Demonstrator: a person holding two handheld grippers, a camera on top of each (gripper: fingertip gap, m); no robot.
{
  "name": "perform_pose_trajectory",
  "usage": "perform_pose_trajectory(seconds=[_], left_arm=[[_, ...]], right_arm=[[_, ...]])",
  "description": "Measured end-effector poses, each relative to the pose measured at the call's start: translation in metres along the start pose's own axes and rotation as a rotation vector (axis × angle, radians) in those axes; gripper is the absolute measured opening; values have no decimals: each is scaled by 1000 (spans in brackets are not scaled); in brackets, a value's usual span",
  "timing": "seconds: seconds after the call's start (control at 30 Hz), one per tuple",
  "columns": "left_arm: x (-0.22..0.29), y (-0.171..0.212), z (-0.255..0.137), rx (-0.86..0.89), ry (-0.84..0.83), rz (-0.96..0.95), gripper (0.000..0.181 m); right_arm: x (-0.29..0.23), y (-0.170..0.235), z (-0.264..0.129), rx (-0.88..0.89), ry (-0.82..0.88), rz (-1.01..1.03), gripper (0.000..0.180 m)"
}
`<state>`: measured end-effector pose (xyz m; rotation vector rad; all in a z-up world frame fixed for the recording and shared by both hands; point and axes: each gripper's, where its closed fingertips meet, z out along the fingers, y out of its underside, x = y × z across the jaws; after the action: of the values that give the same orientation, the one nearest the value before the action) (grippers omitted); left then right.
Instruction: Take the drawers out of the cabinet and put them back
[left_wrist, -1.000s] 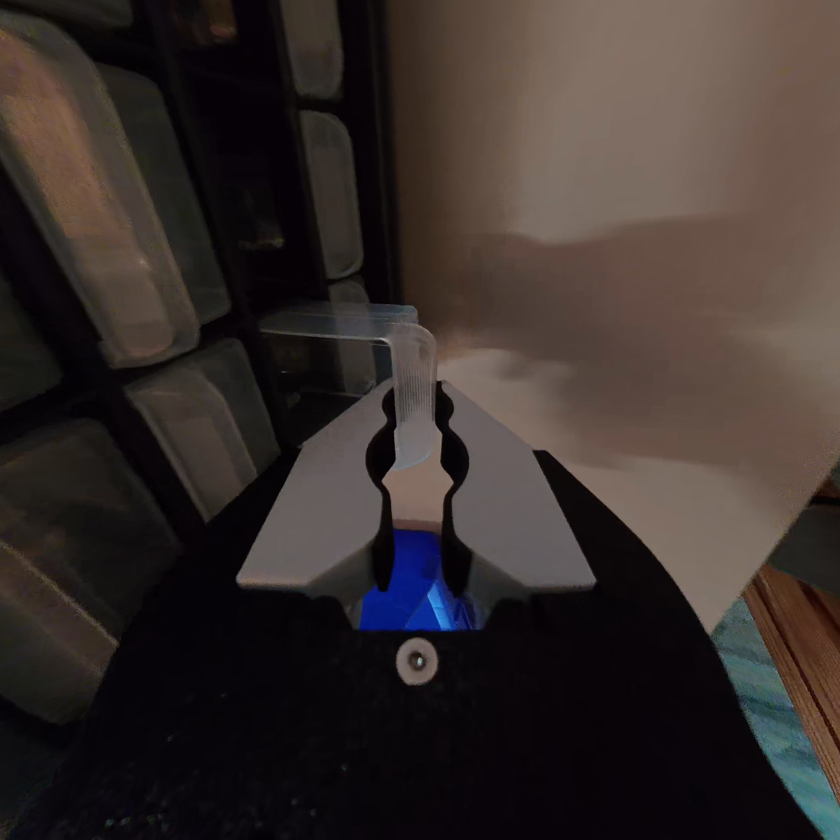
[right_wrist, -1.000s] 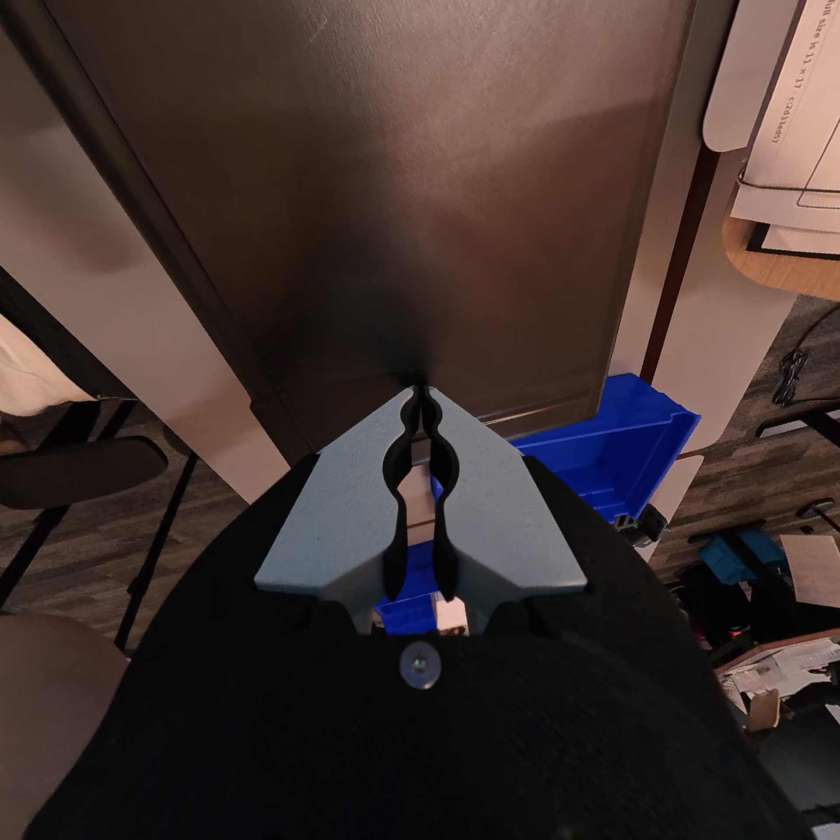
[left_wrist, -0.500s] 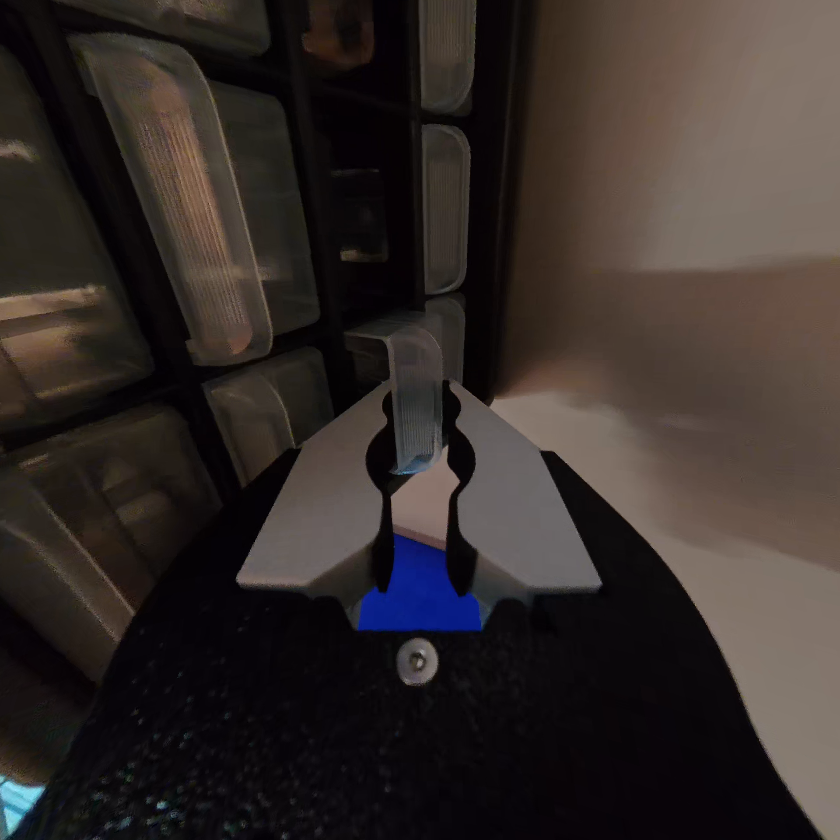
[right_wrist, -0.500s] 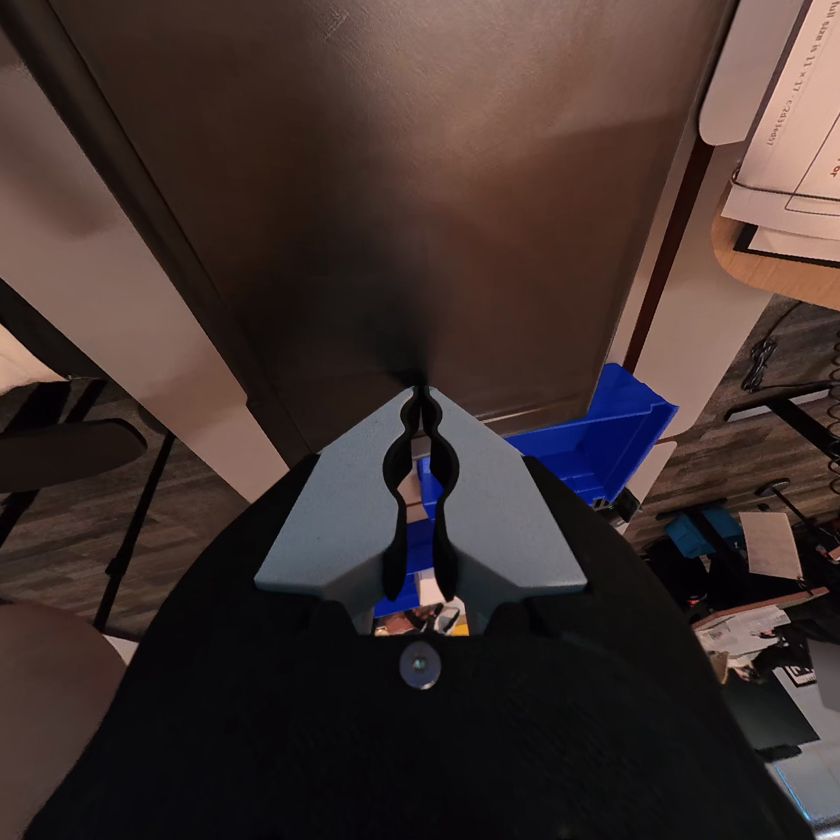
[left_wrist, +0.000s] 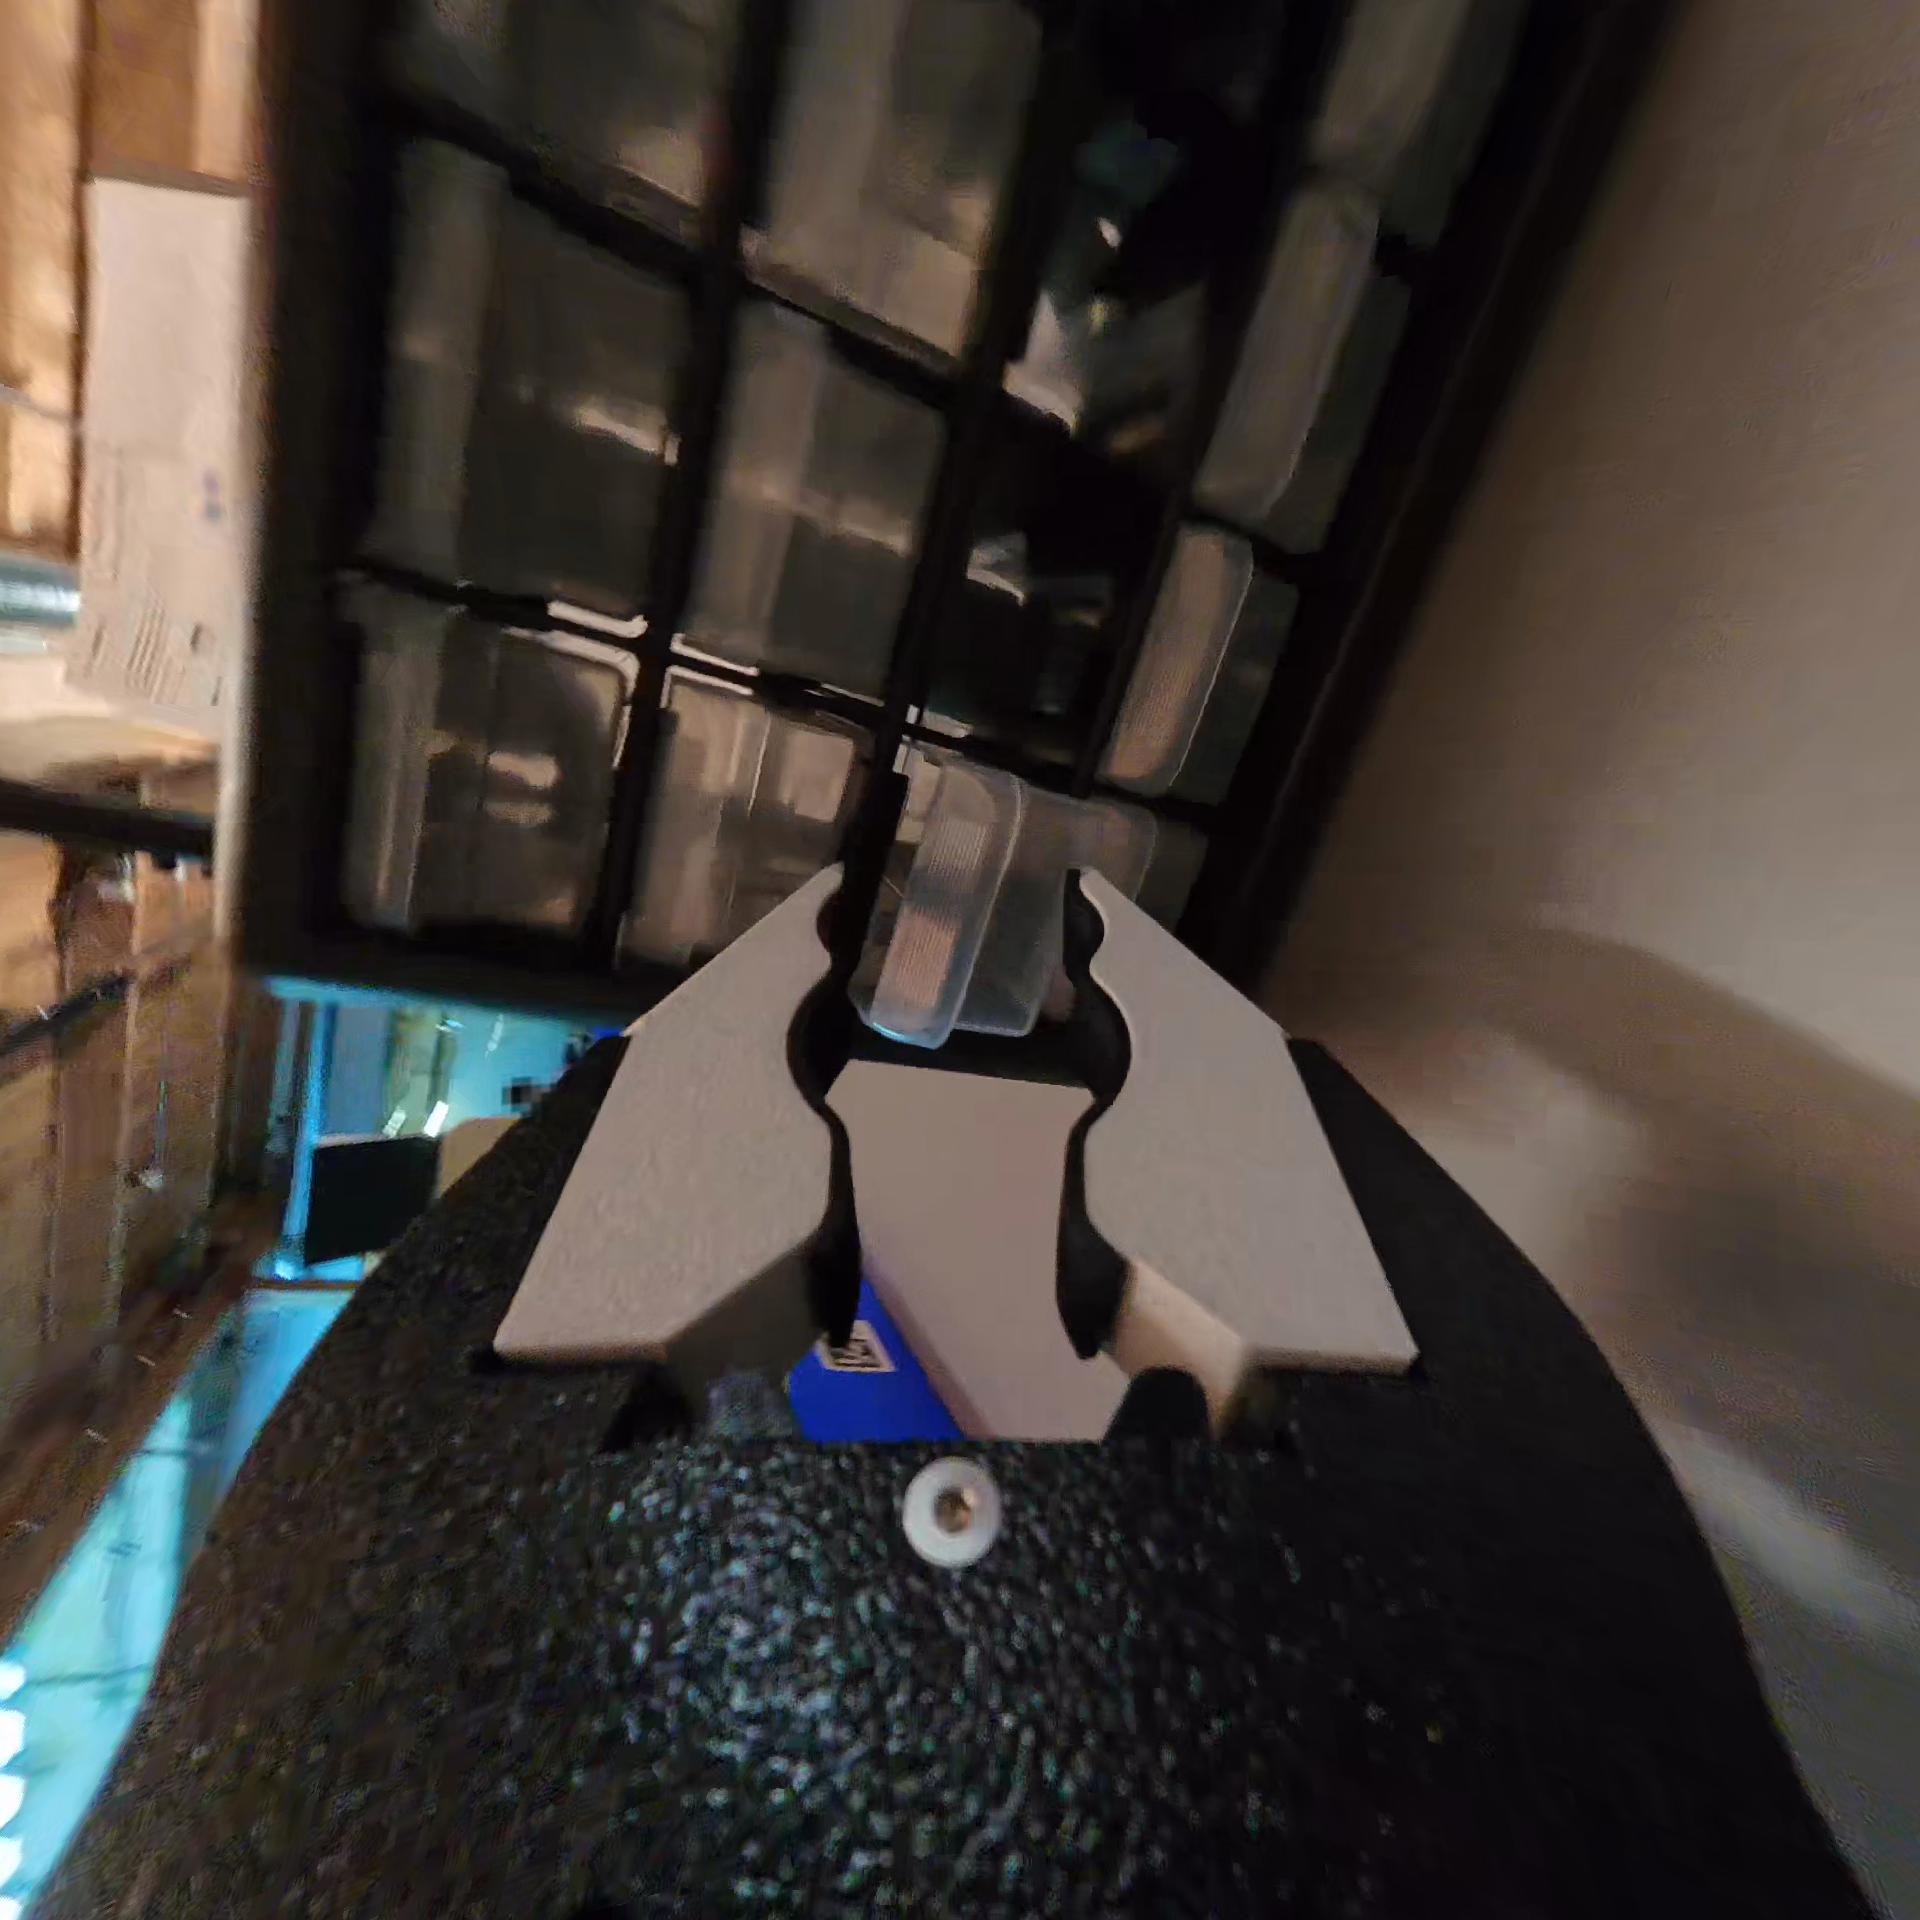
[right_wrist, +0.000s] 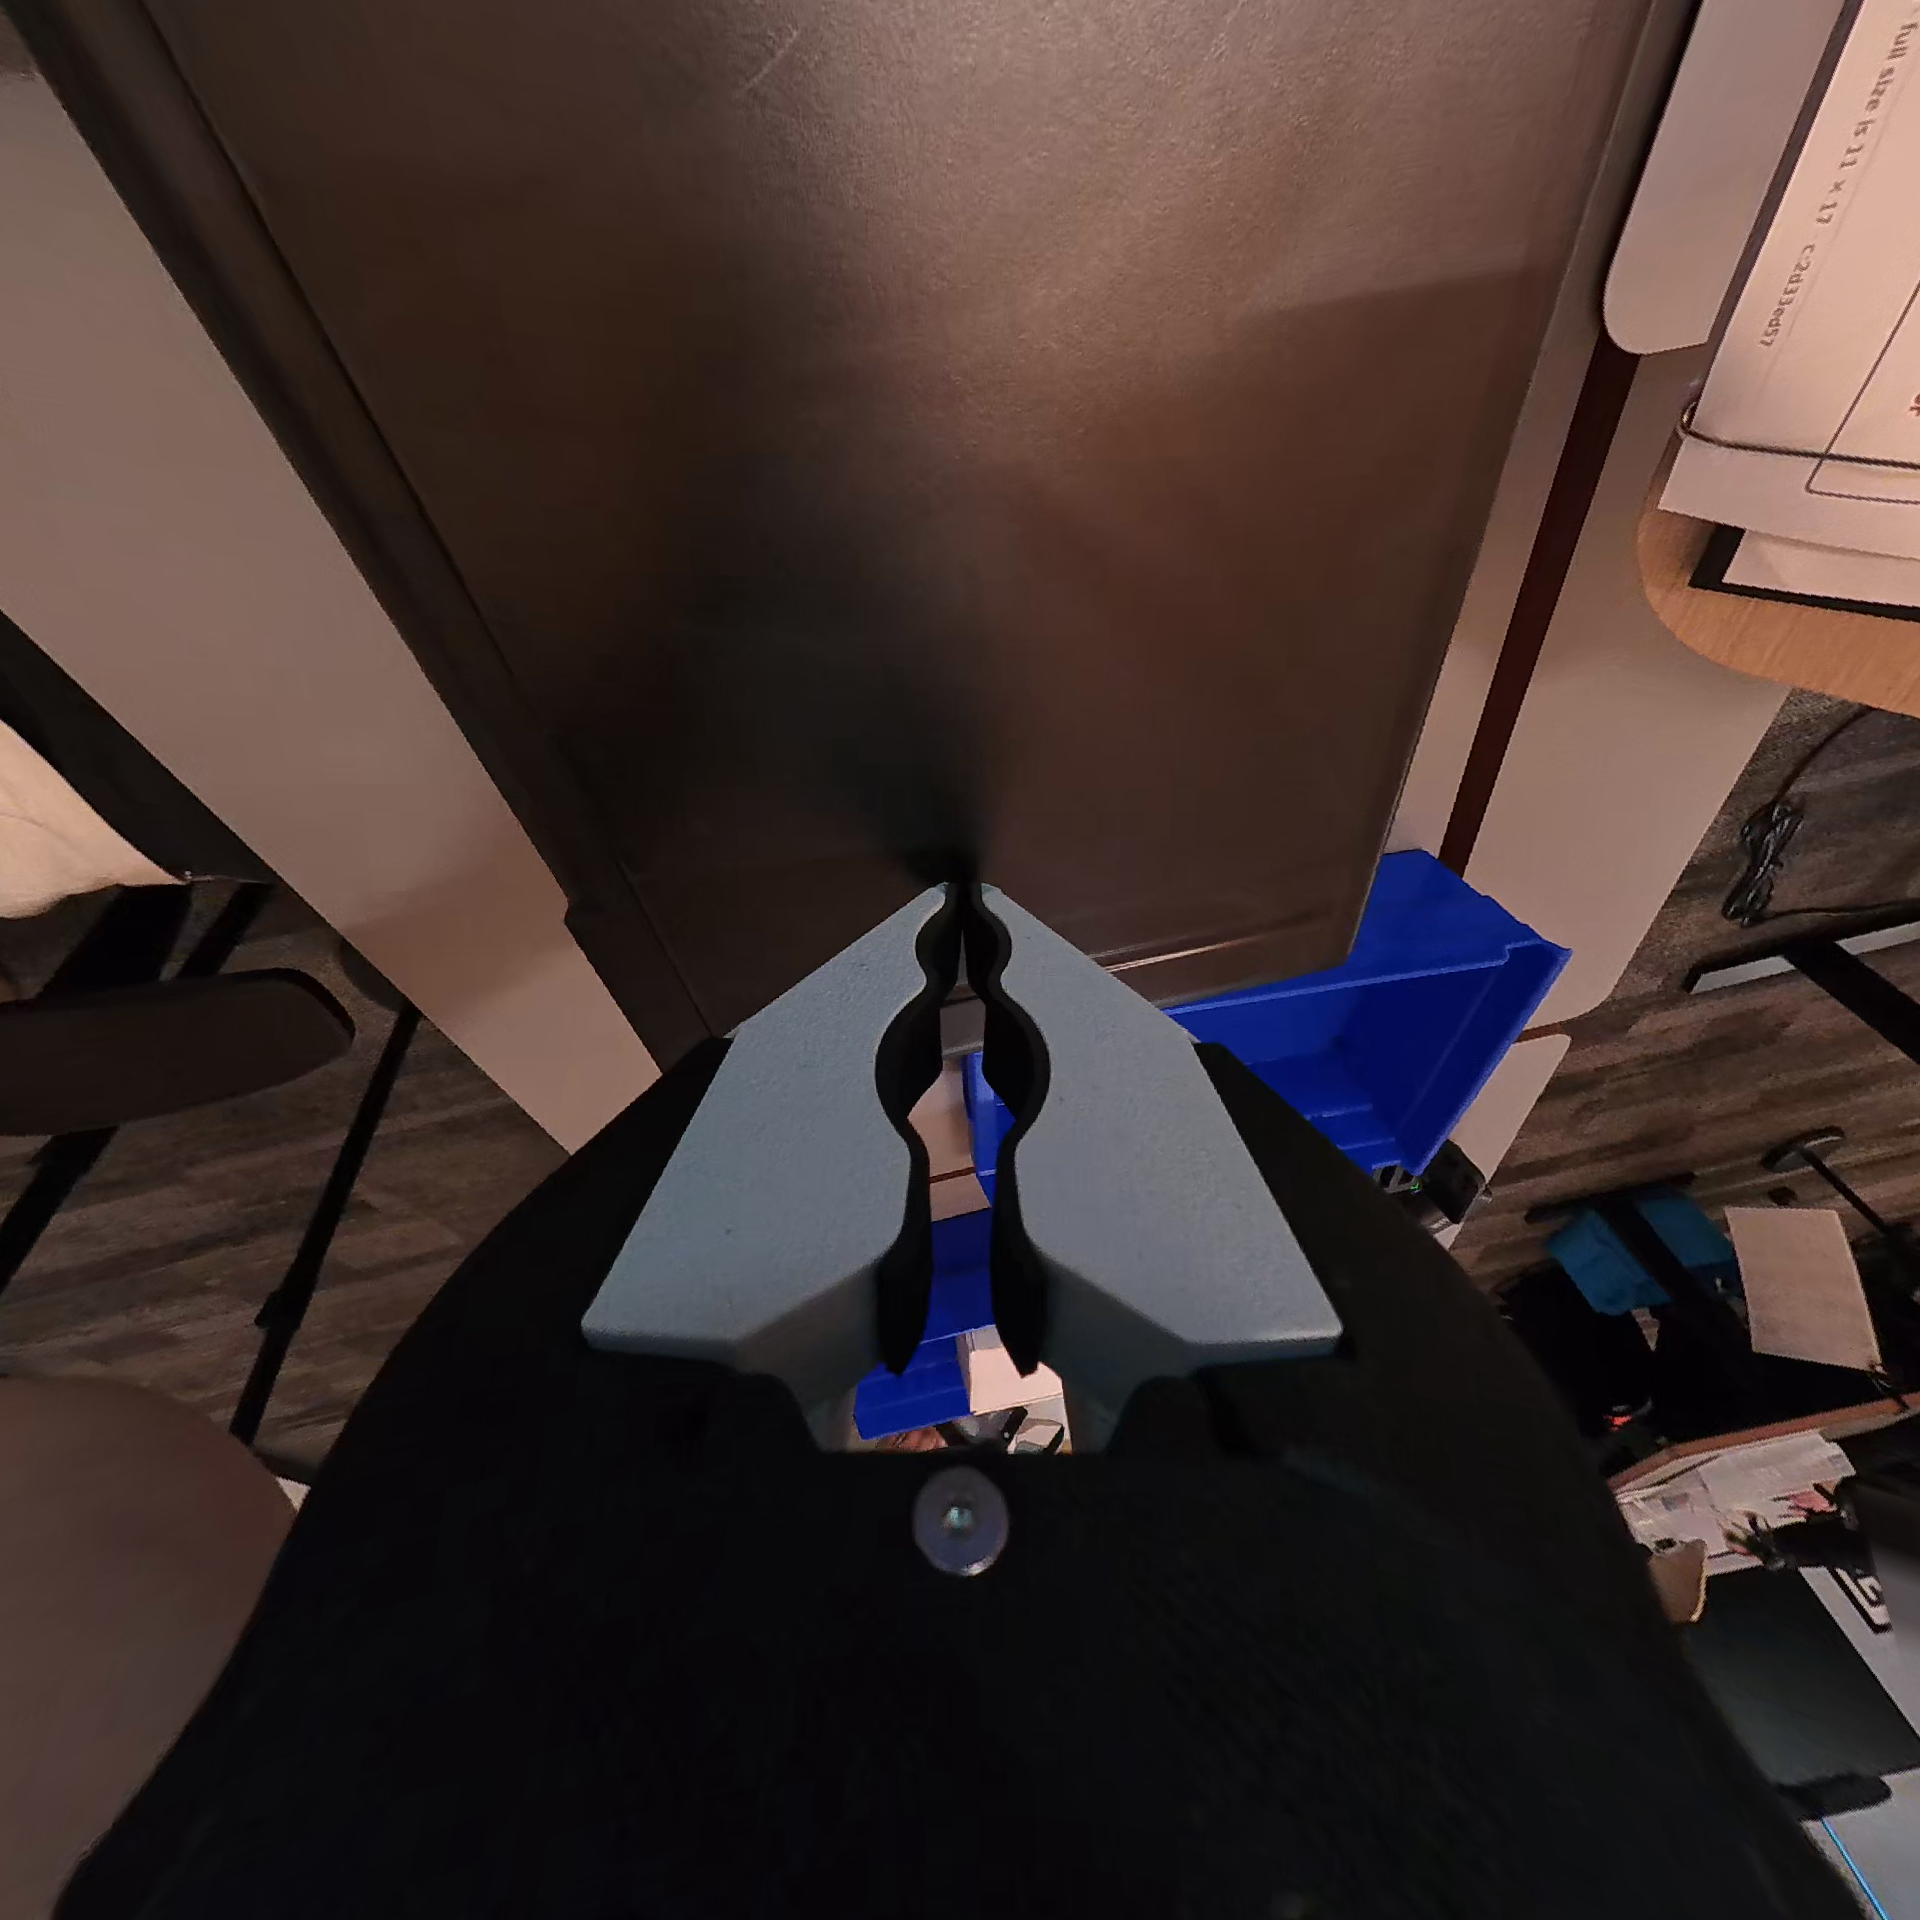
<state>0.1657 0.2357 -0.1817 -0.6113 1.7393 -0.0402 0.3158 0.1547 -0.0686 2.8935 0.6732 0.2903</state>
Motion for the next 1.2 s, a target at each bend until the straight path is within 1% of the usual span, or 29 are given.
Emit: perform_pose_trajectory(seconds=[0.03,0.07,0.13,0.17,0.2,0.23,0.4,0.63,0.83,0.93,1.03,1.1,1.13,1.2], left_arm=[[1,-3,-7,19,-26,-68,39],[3,-5,-12,28,-46,-147,37],[5,-6,-21,41,-91,-305,23],[6,-7,-24,44,-111,-355,15],[8,-6,-25,42,-121,-388,0],[10,-6,-24,31,-129,-410,0],[14,8,-1,-42,-173,-359,0],[8,13,29,-94,-194,-317,0],[10,7,30,-77,-205,-321,0],[6,1,17,-26,-203,-370,0],[-7,-1,-13,38,-150,-545,0],[-32,15,-37,36,-124,-685,0],[-48,29,-47,18,-111,-748,0],[-78,70,-61,-75,-65,-862,0]], right_arm=[[0,0,0,0,-4,0,0],[0,0,0,-1,-7,-2,0],[0,0,0,-6,-10,-9,0],[0,0,0,-9,-10,-9,0],[0,0,0,-13,-10,-11,0],[0,0,0,-18,-9,-15,0],[0,0,0,-38,5,-36,0],[0,0,0,-35,8,-70,0],[0,0,0,-30,1,-84,0],[0,0,0,-16,-10,-68,0],[0,0,0,0,-15,-57,0],[0,0,0,6,-18,-57,0],[-1,0,0,10,-22,-58,0],[-1,0,0,18,-35,-54,0]])
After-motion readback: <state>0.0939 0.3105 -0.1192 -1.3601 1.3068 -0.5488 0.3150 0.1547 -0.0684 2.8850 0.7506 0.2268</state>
